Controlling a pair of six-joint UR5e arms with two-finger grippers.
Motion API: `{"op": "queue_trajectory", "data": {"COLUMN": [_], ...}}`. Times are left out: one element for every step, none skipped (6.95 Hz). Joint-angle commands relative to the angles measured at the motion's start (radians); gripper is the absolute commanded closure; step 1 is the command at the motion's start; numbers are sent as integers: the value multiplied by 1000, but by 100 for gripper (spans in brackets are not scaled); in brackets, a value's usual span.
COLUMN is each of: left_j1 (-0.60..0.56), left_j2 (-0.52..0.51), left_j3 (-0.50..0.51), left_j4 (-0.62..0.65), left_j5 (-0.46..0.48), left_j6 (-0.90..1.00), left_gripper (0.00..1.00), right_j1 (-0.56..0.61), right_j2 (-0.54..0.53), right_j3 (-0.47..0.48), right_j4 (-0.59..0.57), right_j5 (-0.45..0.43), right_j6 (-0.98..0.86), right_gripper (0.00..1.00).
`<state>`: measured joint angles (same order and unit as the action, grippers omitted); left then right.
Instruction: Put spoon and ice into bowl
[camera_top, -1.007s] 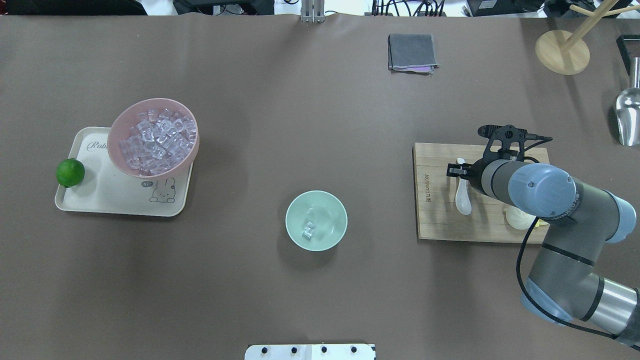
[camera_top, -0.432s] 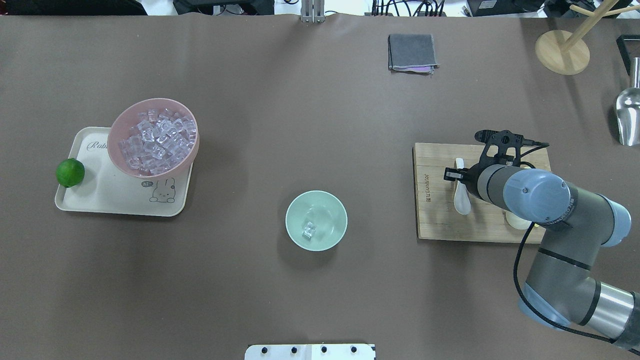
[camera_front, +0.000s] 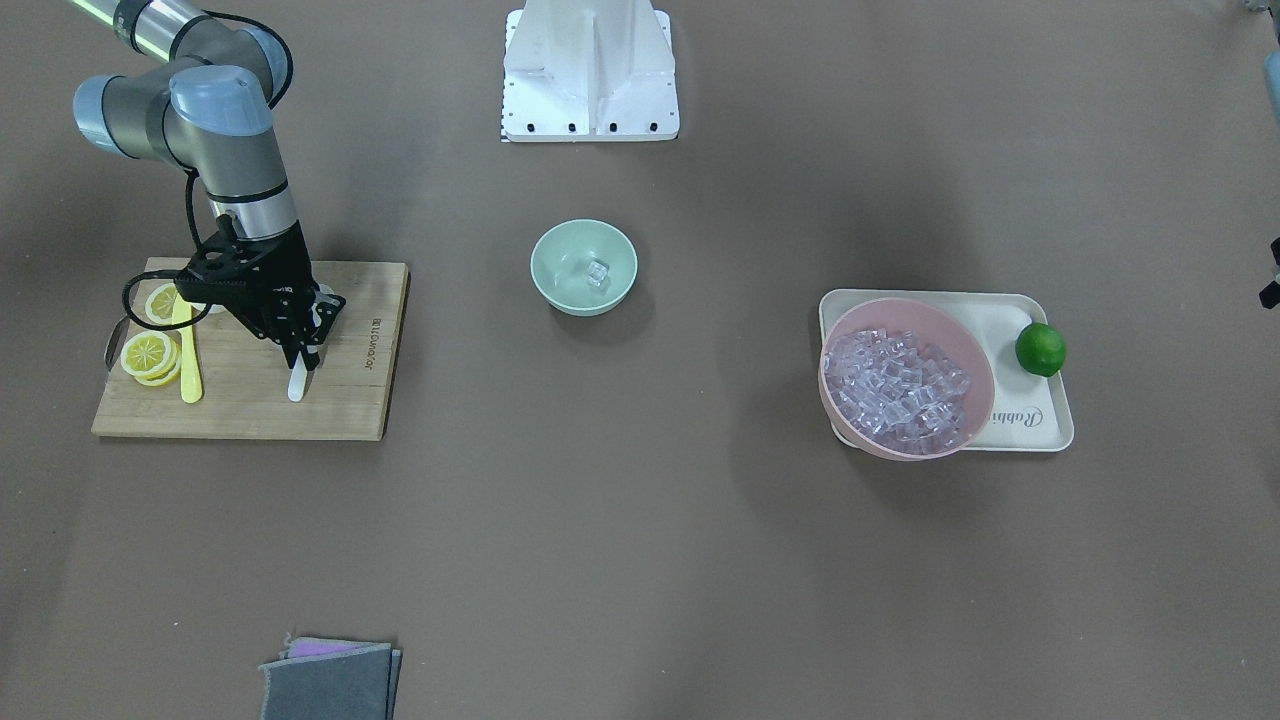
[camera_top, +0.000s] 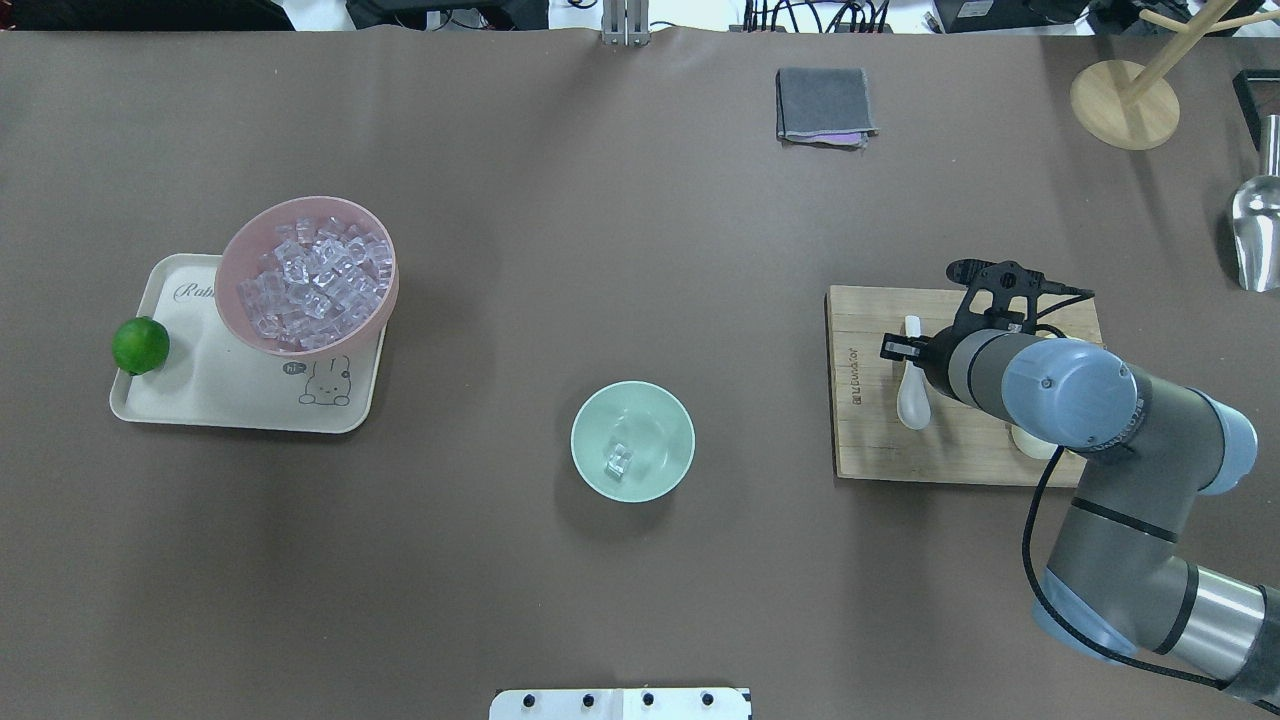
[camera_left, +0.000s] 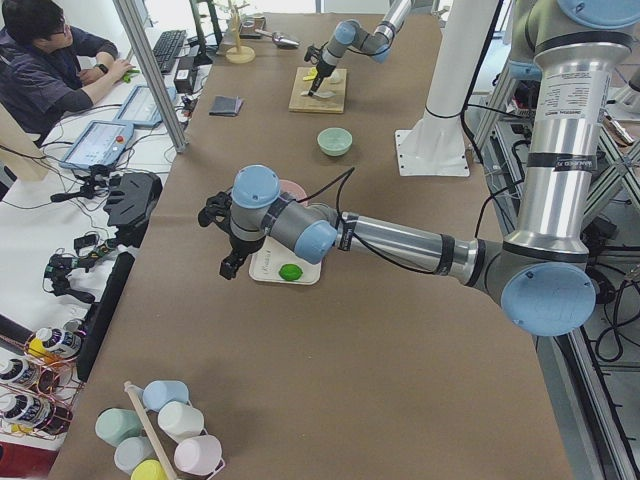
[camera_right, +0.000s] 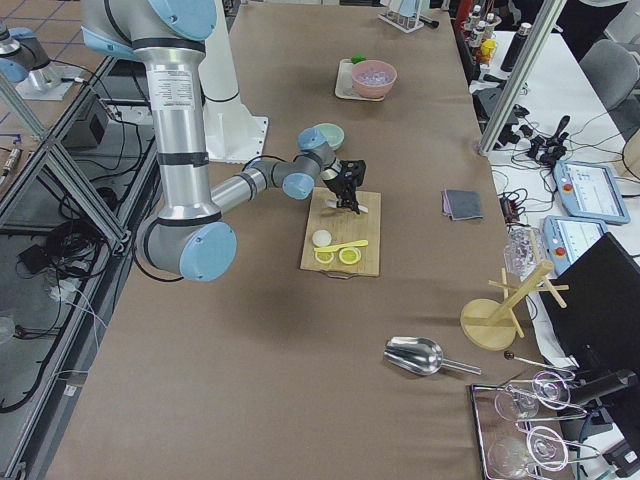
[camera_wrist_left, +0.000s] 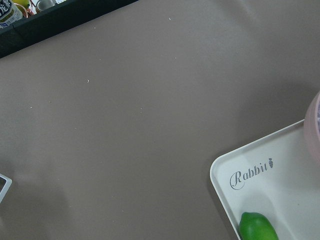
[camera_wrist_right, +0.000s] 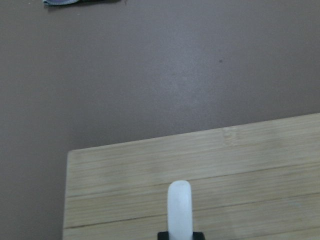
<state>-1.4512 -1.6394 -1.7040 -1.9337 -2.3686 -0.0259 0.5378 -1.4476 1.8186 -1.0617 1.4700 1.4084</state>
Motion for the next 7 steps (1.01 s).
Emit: {"op": "queue_trajectory", "data": {"left_j1": [0, 0, 0, 0, 0, 0, 0], "left_j2": [3, 3, 3, 3, 1, 3, 1], "left_j3": [1, 1, 1, 6, 16, 20, 21], "left_j4": [1, -1, -1, -1, -4, -4, -4], "left_j5": [-1, 0, 0, 0, -1, -1, -1], "left_j6": [0, 0, 0, 1, 1, 1, 1], "left_gripper": [2, 2, 2, 2, 2, 2, 2], "right_j1": [-7, -16, -53, -108, -164, -218, -249], "right_j2": [32, 133, 250, 330, 369, 425, 472], "right_j3": [56, 54, 51, 45, 44, 27, 25], "right_j4": [-17, -137, -278, -366, -395, -440, -514], "right_j5": [1, -3, -32, -83, -142, -201, -220], "right_j6": [126, 186, 237, 276, 332, 346, 374], "right_gripper": [100, 100, 100, 100, 100, 100, 100]}}
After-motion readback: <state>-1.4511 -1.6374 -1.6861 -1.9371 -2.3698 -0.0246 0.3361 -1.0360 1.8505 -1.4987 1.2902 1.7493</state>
